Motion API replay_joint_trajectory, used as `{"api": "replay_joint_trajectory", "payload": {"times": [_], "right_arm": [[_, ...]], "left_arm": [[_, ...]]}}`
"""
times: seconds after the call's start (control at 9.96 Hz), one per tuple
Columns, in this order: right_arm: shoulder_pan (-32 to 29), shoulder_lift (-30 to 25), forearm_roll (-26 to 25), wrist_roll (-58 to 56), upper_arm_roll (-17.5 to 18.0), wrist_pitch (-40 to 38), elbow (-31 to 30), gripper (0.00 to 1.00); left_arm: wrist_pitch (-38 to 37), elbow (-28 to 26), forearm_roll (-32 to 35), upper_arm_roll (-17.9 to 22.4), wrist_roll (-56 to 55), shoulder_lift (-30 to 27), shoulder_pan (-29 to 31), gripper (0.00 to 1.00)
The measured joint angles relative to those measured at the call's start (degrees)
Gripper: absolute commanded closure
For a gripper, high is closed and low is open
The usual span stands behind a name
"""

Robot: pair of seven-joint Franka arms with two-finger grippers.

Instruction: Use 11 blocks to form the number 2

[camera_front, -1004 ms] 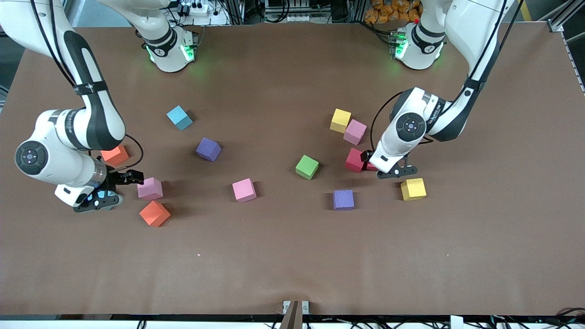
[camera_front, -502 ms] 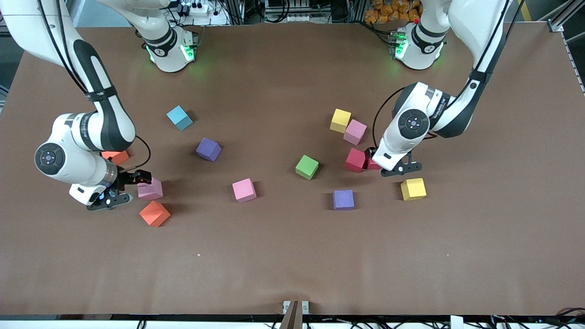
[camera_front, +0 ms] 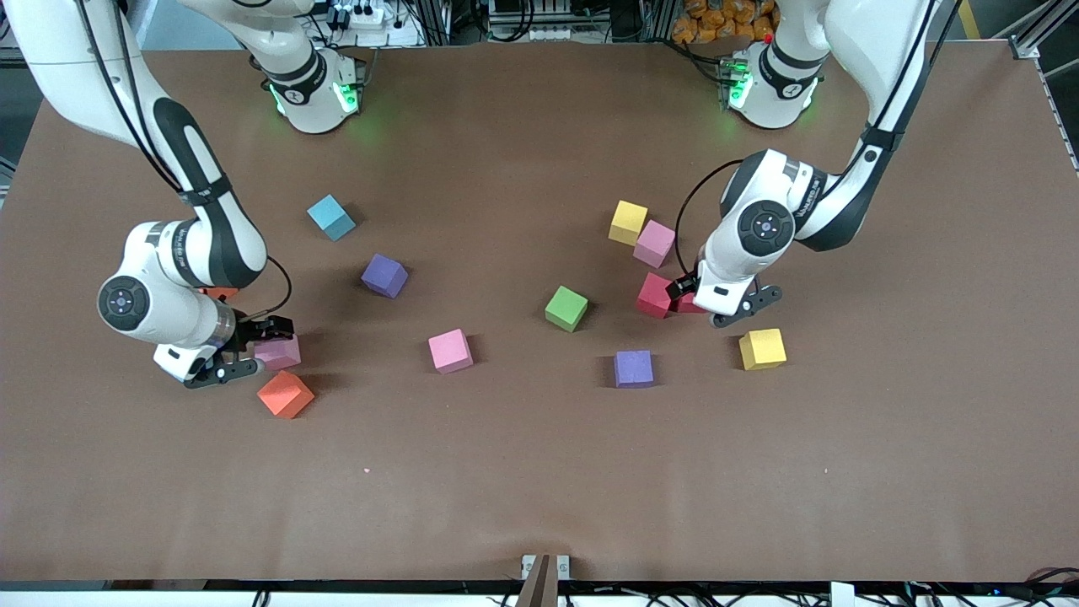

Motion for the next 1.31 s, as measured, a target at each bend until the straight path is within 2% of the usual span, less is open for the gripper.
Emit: {"api": "replay_joint_trajectory", "payload": {"times": [0.3, 0.6, 0.8, 1.1, 1.21, 1.31], "right_arm": [[0.0, 0.8, 0.0, 0.0, 0.0, 3.1, 0.0, 0.0], [0.1, 2.9, 0.0, 0.0, 0.1, 6.2, -0.1, 0.03], [0.0, 3.4, 0.0, 0.0, 0.1, 6.3, -0.1, 0.26], [0.1, 3.4, 0.0, 0.0, 0.2, 6.3, 0.1, 0.39], [0.1, 3.3, 0.0, -0.1, 0.2, 6.3, 0.3, 0.39], [0.1, 3.1, 0.0, -0.1, 0.2, 6.2, 0.6, 0.38]], "left_arm": [[2.5, 2.0, 5.1, 0.0, 3.6, 3.8, 0.1, 0.0], [3.5, 3.3, 5.8, 0.0, 4.1, 6.2, 0.1, 0.0], [3.5, 3.2, 5.8, 0.0, 4.2, 6.7, 0.0, 0.0], [3.4, 1.5, 5.9, -0.1, 6.3, 6.8, 0.1, 0.0], [3.3, 1.5, 5.9, -0.2, 6.5, 6.8, 0.1, 0.0], [3.1, 1.4, 5.9, -0.4, 6.5, 6.7, 0.1, 0.17]]}}
